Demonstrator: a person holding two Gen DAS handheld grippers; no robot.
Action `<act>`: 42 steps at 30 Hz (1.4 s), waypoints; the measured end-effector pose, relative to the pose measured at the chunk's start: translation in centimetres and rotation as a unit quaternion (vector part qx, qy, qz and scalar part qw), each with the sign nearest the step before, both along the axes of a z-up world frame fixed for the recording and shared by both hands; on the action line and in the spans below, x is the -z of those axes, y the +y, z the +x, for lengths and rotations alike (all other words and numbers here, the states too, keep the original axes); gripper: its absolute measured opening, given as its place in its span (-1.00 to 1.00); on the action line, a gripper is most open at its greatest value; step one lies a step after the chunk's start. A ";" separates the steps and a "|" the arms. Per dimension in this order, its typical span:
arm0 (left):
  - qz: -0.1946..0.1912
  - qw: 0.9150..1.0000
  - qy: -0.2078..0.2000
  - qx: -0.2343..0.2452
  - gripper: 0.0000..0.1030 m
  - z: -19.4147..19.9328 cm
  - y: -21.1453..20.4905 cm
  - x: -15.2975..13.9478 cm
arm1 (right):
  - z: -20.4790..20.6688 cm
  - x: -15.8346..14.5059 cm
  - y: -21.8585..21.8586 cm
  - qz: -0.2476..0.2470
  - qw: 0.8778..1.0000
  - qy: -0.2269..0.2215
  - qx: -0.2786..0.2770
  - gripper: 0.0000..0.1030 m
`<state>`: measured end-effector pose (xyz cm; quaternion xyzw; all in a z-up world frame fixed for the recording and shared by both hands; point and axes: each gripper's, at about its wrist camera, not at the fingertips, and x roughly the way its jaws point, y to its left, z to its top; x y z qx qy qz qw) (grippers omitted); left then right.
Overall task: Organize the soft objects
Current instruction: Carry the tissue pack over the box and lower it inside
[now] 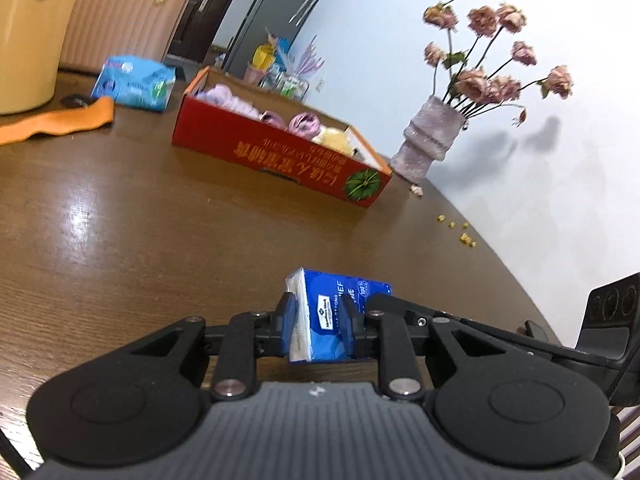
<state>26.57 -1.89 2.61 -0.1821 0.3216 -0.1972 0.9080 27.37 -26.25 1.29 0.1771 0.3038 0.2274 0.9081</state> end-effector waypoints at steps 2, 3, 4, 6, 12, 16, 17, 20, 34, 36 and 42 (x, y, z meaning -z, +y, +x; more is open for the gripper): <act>-0.003 1.000 -0.008 0.001 -0.55 0.0 -0.1 -0.6 | -0.1 -0.9 -0.1 0.000 1.000 -0.009 0.003 -0.57; -0.004 1.000 -0.014 0.002 -0.55 0.3 -0.1 -1.0 | 0.0 -1.4 -0.2 -0.003 1.000 -0.015 0.003 -0.57; -0.004 1.000 -0.021 0.004 -0.55 0.9 -0.2 -1.7 | 0.4 -2.1 -0.1 -0.008 1.000 -0.025 0.003 -0.57; -0.001 0.999 -0.051 0.003 -0.55 2.7 -0.3 -3.4 | 2.1 -4.0 -0.2 -0.015 0.999 -0.052 0.002 -0.57; -0.014 0.996 -0.088 -0.010 -0.55 13.7 0.3 -7.8 | 13.6 -9.1 0.1 -0.011 0.997 -0.074 -0.001 -0.57; -0.015 0.998 -0.051 -0.029 -0.55 23.0 1.2 -7.3 | 23.2 -9.2 1.5 -0.019 0.999 -0.035 -0.009 -0.57; -0.011 0.998 -0.042 -0.034 -0.55 24.6 1.4 -6.8 | 25.1 -8.8 1.9 -0.016 1.000 -0.024 -0.009 -0.57; 0.022 0.998 -0.020 -0.049 -0.56 29.1 1.6 -4.8 | 30.6 -6.5 3.3 -0.016 1.000 0.012 -0.014 -0.58; 0.161 0.987 0.024 0.009 -0.62 33.9 -1.7 1.5 | 37.0 0.2 6.0 -0.107 0.988 0.109 -0.003 -0.69; 0.169 0.985 0.035 0.021 -0.62 34.6 -2.1 1.8 | 37.5 0.3 6.0 -0.114 0.986 0.119 -0.004 -0.69; 0.177 0.983 0.045 0.036 -0.49 35.1 -2.0 1.3 | 38.2 -0.5 6.1 -0.121 0.984 0.129 -0.014 -0.60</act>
